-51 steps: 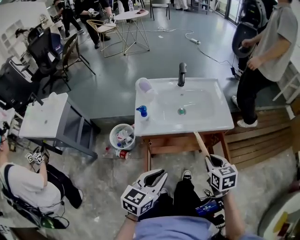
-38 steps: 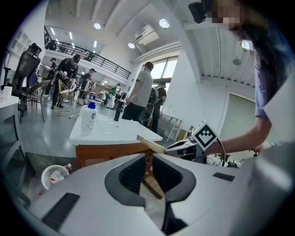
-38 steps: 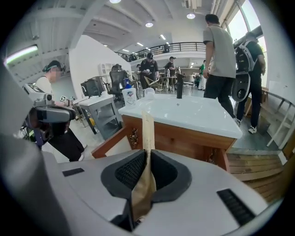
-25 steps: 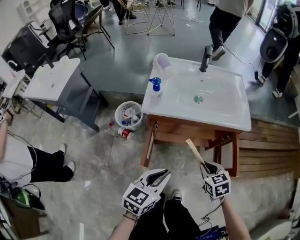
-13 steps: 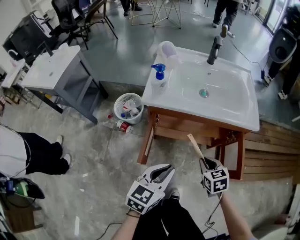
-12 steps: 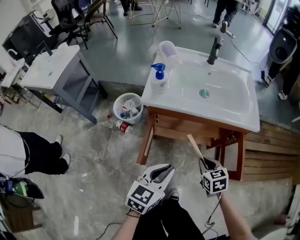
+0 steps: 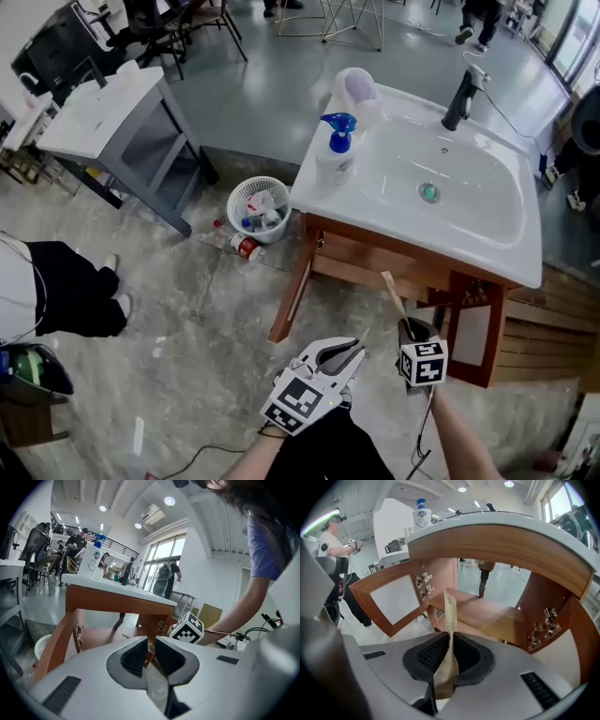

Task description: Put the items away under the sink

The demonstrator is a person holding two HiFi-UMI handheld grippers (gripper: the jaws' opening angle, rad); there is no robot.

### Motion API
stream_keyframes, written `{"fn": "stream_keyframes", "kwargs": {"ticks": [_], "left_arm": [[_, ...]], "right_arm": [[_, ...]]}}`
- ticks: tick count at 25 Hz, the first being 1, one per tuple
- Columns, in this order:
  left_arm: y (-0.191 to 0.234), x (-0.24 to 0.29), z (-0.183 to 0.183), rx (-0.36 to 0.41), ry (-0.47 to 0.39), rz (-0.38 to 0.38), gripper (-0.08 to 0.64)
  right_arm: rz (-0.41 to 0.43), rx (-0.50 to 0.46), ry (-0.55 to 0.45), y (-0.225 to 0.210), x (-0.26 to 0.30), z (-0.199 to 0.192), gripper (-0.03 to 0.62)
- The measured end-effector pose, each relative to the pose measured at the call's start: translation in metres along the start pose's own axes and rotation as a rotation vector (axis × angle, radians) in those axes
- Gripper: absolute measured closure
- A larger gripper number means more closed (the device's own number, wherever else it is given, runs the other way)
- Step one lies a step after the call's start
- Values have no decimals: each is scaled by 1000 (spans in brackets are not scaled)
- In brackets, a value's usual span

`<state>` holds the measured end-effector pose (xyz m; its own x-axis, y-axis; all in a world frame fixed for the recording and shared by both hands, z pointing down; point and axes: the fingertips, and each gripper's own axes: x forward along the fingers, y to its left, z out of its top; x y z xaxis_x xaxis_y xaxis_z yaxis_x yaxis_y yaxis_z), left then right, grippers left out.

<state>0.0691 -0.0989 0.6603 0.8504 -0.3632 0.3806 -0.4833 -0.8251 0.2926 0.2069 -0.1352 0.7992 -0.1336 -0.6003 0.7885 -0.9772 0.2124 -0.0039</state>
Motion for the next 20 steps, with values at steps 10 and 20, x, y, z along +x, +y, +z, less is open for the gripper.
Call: {"fn": "stream_keyframes", "kwargs": {"ticks": [10,20], "left_arm": [[15,39,-39,-44,6,-19,512],[36,58,-63,-50,-14,-24,512]], "right_arm": [[-37,-187,15,-23,63,8,543],[-94,-585,46,-41,131,24,543]]}}
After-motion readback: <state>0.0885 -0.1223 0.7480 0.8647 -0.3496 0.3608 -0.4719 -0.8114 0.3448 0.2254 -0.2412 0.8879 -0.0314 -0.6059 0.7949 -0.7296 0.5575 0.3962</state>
